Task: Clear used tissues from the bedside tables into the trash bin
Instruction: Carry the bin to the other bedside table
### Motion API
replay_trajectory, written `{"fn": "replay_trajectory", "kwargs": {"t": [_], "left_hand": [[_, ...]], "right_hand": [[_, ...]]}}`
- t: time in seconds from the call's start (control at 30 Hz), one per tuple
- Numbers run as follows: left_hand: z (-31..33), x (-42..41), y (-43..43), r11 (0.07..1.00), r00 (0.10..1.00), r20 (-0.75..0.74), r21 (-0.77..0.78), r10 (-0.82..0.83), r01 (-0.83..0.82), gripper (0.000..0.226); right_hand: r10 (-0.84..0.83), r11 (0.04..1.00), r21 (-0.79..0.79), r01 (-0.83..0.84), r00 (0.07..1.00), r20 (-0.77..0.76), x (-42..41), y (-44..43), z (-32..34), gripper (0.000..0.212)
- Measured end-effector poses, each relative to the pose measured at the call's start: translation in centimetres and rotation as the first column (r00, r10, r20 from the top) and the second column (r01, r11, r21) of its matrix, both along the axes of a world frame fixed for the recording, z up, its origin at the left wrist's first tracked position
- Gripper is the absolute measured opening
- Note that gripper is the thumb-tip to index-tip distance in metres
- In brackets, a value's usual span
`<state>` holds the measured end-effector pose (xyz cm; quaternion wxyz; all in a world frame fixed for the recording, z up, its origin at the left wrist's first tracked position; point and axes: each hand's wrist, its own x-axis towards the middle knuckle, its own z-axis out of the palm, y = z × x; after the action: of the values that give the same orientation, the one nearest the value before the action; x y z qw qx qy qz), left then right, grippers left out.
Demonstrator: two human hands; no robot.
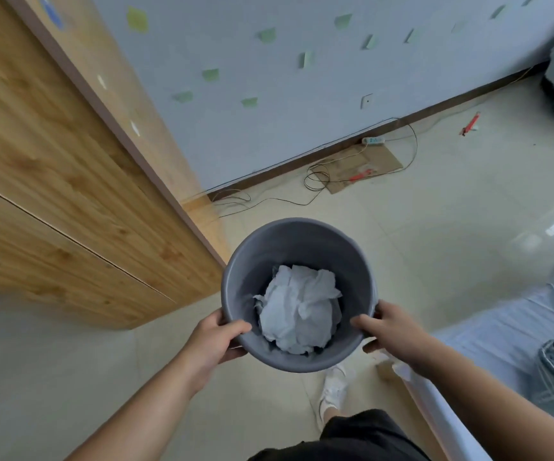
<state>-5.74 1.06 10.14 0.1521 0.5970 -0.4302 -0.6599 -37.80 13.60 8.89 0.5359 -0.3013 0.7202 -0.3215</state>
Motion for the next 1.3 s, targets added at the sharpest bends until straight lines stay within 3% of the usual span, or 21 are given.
{"fn": "replay_trajectory", "kwargs": {"t": [0.23, 0.43, 0.53, 0.63, 0.77, 0.87, 1.1, 1.3], "left_hand": [[1.4, -7.0, -13.0, 1.0, 1.0, -0.016, -0.013, 0.017, -0.017, 0.061], [-0.9, -15.4, -23.5, 0.999, 0.998, -0.052, 0.002, -0.044, 0.044, 0.046], [-2.5, -21.2, -29.3, 0.989, 0.99, -0.036, 0.033, -0.14, 0.141, 0.03], [-2.8, -28.9, -34.2, 0.957, 0.958, -0.035, 0.051, -0.286, 0.287, 0.03], [-1.0, -40.9, -39.8, 0.872, 0.872, -0.07, 0.037, -0.485, 0.488, 0.036], [0.1, -50.1, -42.0, 0.781, 0.78, -0.071, 0.006, -0.622, 0.624, 0.042], [-2.2, -70.2, -40.7, 0.622, 0.623, -0.043, 0.039, -0.781, 0.782, 0.047], [-1.3, -85.8, -40.5, 0.599, 0.599, 0.001, 0.015, -0.801, 0.801, 0.038]], "right_hand": [[0.057, 0.998, -0.031, -0.058, 0.997, -0.043, -8.3, -14.0, 3.3, 0.017], [-0.134, 0.991, -0.016, 0.135, 0.991, 0.006, -13.7, -21.1, 2.0, 0.036], [-0.253, 0.967, 0.015, 0.253, 0.967, 0.008, -17.4, -23.9, 1.0, 0.03], [-0.359, 0.932, 0.052, 0.359, 0.933, -0.012, -22.2, -25.6, 1.3, 0.028], [-0.523, 0.851, 0.018, 0.526, 0.849, -0.083, -28.9, -26.0, 3.0, 0.018], [-0.672, 0.736, -0.024, 0.677, 0.725, -0.152, -33.0, -25.1, 3.1, 0.009], [-0.867, 0.499, 0.023, 0.866, 0.499, -0.01, -45.3, -21.3, -0.1, 0.02], [-0.883, 0.468, 0.045, 0.882, 0.468, 0.027, -59.6, -21.1, 1.2, 0.023]]}}
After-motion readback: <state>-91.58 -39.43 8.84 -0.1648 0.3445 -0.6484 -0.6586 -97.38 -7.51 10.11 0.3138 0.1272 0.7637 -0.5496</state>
